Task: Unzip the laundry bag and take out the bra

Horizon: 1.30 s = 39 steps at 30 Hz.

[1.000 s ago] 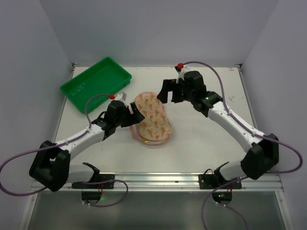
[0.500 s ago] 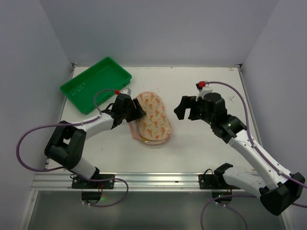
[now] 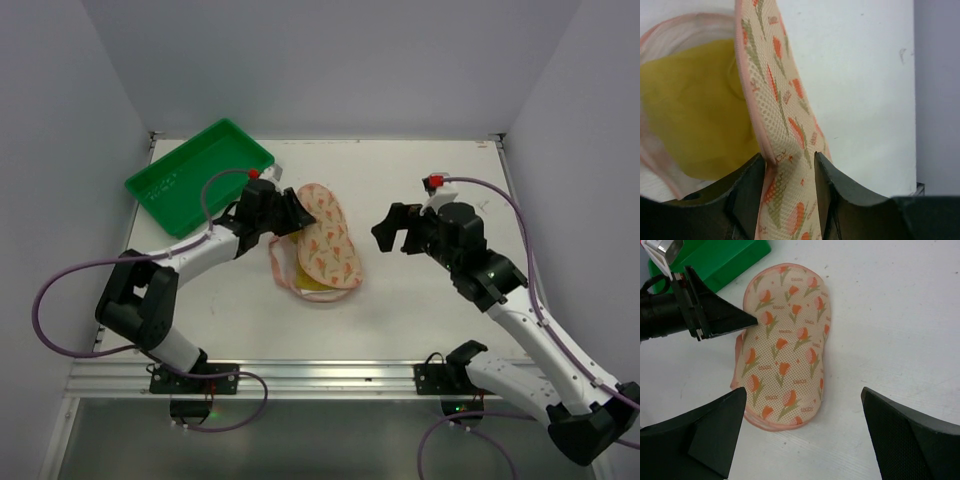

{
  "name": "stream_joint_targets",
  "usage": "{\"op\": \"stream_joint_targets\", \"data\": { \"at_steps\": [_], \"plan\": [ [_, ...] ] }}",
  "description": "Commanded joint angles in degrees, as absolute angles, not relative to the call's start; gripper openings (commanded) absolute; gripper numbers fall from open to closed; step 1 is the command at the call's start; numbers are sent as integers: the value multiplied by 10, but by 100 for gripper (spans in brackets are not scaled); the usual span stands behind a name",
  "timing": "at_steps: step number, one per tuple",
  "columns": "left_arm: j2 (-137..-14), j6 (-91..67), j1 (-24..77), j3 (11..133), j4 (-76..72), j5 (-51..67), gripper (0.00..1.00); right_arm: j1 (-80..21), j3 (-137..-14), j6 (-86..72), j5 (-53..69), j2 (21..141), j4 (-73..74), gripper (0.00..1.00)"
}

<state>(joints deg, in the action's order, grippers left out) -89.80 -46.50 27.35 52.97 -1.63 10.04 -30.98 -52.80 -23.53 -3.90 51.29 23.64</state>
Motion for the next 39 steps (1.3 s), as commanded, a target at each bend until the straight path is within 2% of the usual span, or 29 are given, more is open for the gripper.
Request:
{"op": "stream_joint_targets", "data": {
  "at_steps": [1, 7, 12, 15, 19, 22, 28, 32, 39],
  "plan": [
    [-916, -461, 299, 617, -81, 149, 48, -306, -526, -235, -71, 485, 241, 99],
    [-992, -464, 344, 730, -81, 160, 51, -306, -524, -236, -102, 449, 269, 99],
    [-1134, -468, 409, 901, -84, 181, 55, -308, -511, -260, -175, 363, 285, 99],
    [-1197, -461, 452, 981, -75, 199, 63, -307, -494, -272, -220, 302, 284, 99],
    [-1202, -408, 480, 1014, -42, 155, 89, -306, -472, -279, -249, 230, 287, 99],
    [-1180, -363, 477, 1006, 22, 108, 95, -307, -460, -276, -258, 199, 287, 99],
    [-1093, -272, 443, 946, 105, 7, 96, -307, -451, -269, -211, 212, 288, 99],
    [-1054, -202, 396, 926, 162, 9, 95, -307, -446, -271, -179, 240, 288, 99],
    [-1068, -69, 304, 925, 252, 18, 87, -307, -439, -280, -118, 276, 276, 99]
  ]
}}
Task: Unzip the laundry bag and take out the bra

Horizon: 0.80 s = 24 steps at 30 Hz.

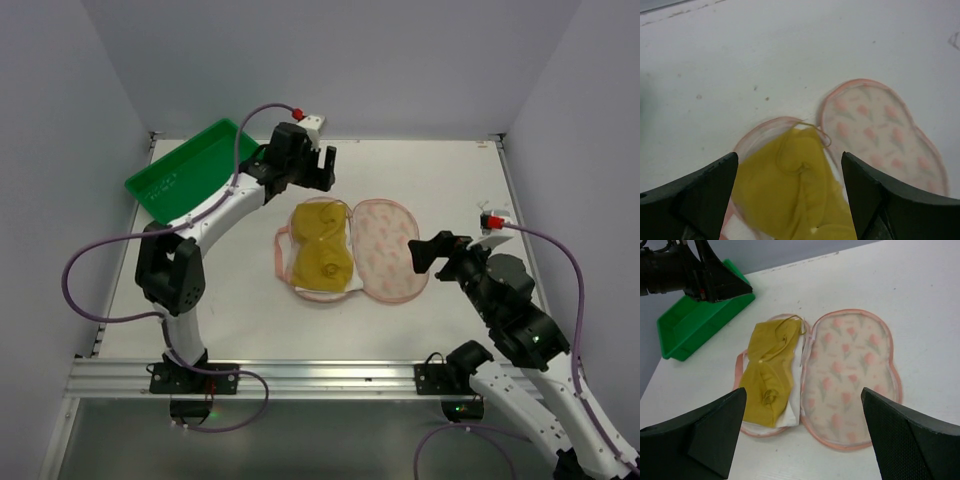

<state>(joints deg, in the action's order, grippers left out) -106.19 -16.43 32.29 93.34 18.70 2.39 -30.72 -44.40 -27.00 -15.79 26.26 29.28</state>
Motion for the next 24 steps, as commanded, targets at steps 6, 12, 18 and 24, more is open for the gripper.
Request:
{"op": "stream_joint_targets", "data": {
  "at_steps": [6, 12, 18, 24],
  "plan": [
    [-1136, -30, 252, 934, 282, 103, 78, -307, -442, -291, -81, 298, 262, 99],
    [-1187, -18, 245, 947, 287, 120, 73, -307, -444, -300, -65, 323, 258, 99],
    [-1216, -19, 244, 967, 285, 132, 69, -307, -442, -309, -53, 338, 248, 99],
    [-1202, -22, 244, 948, 274, 155, 53, -306, -442, -312, -50, 351, 243, 99]
  ]
}}
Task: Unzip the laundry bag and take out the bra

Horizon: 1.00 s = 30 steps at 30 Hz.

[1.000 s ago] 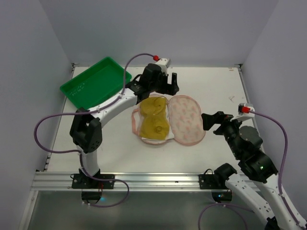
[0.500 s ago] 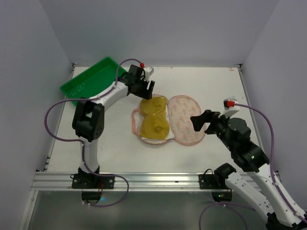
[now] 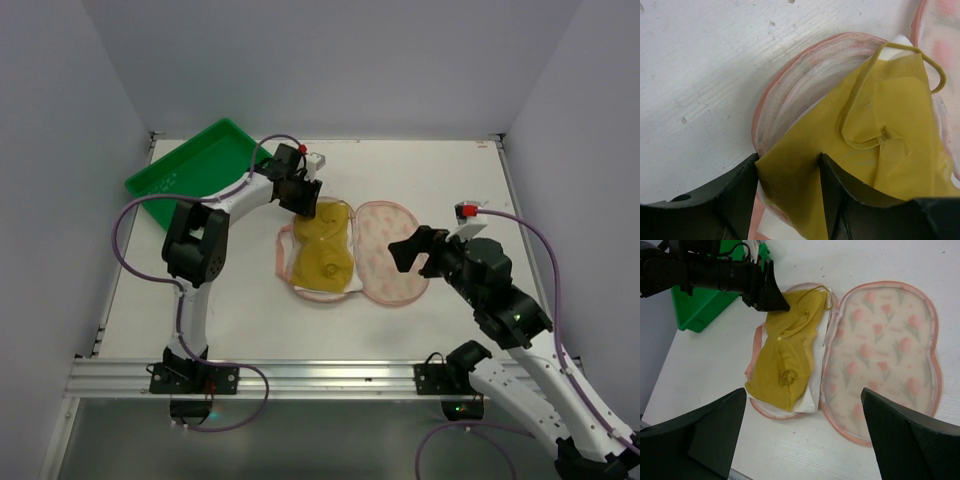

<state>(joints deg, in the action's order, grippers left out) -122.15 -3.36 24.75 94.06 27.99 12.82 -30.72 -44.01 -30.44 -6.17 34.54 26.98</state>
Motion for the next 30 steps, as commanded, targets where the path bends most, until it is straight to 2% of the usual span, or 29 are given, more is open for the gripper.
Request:
{"op": "stream_joint_targets", "data": {
  "at_steps": [1, 23, 30],
  "plan": [
    [-1199, -23, 244, 945, 274, 155, 53, -306, -442, -312, -51, 352, 240, 99],
    [-1153, -37, 245, 908, 261, 168, 56, -307, -433, -318, -36, 363, 223, 99],
    [-1165, -41, 245, 904, 261, 169, 52, -306, -432, -316, -34, 367, 221, 99]
  ]
}}
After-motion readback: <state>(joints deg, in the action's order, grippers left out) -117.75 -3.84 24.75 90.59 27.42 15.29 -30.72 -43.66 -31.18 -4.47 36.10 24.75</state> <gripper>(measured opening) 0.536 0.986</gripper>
